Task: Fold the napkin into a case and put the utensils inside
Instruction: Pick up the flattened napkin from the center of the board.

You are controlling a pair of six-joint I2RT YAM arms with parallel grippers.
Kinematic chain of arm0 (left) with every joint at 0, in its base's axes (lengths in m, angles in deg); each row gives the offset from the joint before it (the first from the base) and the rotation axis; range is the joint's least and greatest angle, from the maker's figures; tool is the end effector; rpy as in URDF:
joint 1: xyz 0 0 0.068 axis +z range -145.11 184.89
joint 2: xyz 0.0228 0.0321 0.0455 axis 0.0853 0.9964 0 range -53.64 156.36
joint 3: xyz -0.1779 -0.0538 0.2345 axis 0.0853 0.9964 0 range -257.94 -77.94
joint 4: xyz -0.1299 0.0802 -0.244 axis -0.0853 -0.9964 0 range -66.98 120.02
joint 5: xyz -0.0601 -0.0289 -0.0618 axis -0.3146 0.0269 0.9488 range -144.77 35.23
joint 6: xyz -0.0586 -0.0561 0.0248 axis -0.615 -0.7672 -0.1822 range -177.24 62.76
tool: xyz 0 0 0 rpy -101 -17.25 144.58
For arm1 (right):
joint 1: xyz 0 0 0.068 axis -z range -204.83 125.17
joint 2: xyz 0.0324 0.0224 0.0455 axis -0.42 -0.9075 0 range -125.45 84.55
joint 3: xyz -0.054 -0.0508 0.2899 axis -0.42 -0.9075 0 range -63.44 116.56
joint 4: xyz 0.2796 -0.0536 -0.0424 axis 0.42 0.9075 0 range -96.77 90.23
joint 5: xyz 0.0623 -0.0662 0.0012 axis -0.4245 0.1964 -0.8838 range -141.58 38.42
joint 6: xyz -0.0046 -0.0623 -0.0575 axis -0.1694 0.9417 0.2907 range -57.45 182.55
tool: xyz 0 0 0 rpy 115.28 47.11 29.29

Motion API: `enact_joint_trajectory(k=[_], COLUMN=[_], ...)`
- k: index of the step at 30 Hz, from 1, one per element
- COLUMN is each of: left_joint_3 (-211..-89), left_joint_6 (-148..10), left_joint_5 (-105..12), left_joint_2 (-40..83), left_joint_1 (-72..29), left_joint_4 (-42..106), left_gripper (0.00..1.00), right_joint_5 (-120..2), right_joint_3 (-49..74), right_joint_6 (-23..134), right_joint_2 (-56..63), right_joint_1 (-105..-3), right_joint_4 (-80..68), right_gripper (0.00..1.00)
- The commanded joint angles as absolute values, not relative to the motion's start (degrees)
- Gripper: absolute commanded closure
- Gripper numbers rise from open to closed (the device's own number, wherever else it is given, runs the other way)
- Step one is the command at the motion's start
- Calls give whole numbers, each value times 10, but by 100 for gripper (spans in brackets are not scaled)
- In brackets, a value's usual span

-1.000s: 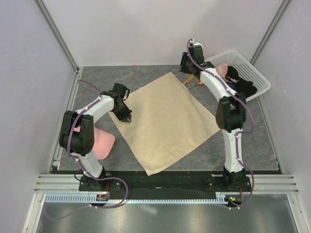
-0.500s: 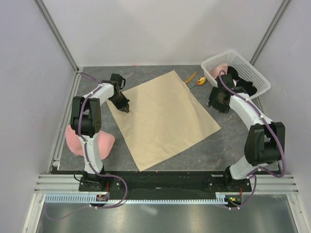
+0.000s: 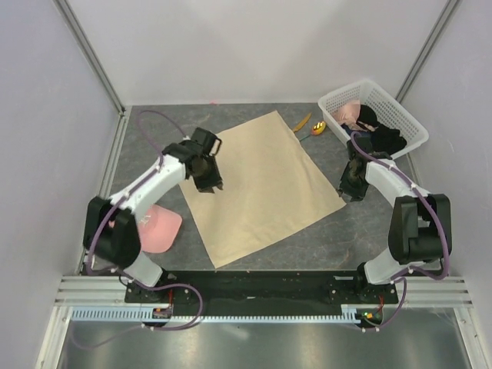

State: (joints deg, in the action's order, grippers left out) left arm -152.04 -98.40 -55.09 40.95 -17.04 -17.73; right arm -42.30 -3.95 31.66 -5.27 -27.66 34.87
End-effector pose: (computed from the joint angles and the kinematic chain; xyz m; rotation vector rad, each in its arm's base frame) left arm 0.3481 -0.1396 0.2265 -0.4695 2.7624 -0.2752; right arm 0.3308 0.0043 0.1782 0.7120 2.7011 -0.0884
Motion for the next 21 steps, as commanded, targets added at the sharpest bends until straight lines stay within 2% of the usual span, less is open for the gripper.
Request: enact_joint_trajectory(k=[1,7,10,14,21], left_joint_3=[-1429,-1316,-1291,-1291,-1305], left_joint_6=[-1019,-1107,-1130,-1139,-1151], left_joint_5=[-601,-612,-613,-623,-677], left_joint_2=[250,102,77,81,126], left_joint_1=[-269,-355,-391,-434,-528], left_joint_4=[-233,-281,-294,-301,-321], left_gripper=[60,48,49,50,49], right_joint_5=[-415,-415,-414,-409,-412], right_joint_3=[-47,-77,-86,-93,-85], right_joint_6=[310,303,304,307,309], right_joint_2=[-65,-73,-83,-86,-91], right_joint_1=[-276,-276,-277,-277,-277], right_joint_4=[334,310,301,274,272], right_gripper=[52,52,59,62,61])
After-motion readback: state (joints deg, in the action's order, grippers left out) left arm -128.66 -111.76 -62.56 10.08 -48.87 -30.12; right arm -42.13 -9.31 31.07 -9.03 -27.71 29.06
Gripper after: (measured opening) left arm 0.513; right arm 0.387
